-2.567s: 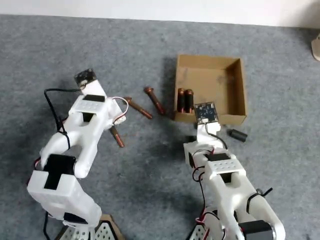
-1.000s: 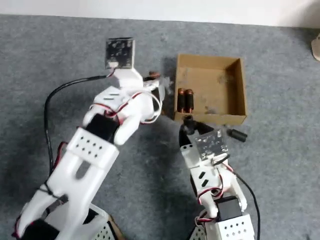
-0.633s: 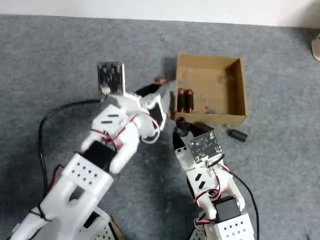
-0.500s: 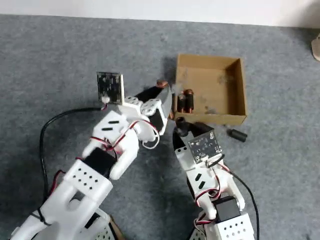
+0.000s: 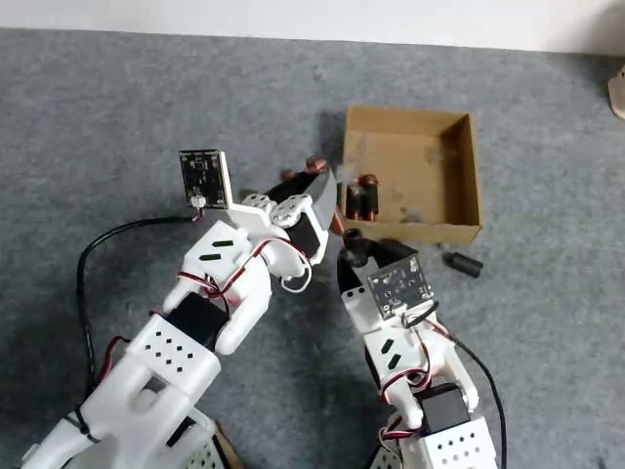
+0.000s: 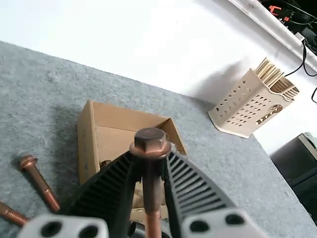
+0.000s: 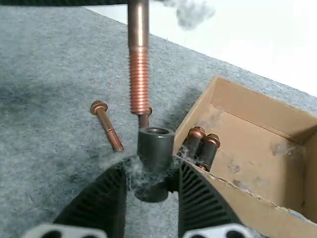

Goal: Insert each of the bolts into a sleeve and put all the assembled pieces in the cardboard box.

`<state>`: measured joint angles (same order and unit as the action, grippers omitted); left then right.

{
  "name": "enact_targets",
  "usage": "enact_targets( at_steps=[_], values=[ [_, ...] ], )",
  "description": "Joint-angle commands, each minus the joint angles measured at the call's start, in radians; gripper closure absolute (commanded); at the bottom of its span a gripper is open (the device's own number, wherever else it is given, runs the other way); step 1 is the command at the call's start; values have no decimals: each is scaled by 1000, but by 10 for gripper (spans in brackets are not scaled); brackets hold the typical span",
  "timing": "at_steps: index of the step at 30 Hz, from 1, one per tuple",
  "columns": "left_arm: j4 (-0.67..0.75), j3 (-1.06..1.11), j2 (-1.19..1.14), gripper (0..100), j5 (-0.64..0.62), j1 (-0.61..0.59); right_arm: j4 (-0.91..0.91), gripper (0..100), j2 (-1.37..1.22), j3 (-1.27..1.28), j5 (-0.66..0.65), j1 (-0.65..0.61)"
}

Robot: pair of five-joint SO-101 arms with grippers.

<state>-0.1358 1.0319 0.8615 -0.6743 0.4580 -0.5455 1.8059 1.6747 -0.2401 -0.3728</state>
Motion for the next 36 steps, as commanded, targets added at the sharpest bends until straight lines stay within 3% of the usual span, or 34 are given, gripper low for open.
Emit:
enact_targets(
  at_steps=[1, 9, 18, 25, 36],
  values=[
    [34, -7, 36, 995, -12, 24, 1, 993, 25, 140, -12, -15],
    [34, 13, 36, 995, -8, 58, 13, 993, 25, 140, -12, -53],
    [34, 58, 36, 995, -5, 56, 54, 993, 25, 140, -12, -10],
    [35, 71, 36, 995, 66, 64, 54, 993, 25, 140, -8, -8],
    [331, 205, 36, 995, 72, 62, 56, 993, 25, 139, -8, -19]
  ],
)
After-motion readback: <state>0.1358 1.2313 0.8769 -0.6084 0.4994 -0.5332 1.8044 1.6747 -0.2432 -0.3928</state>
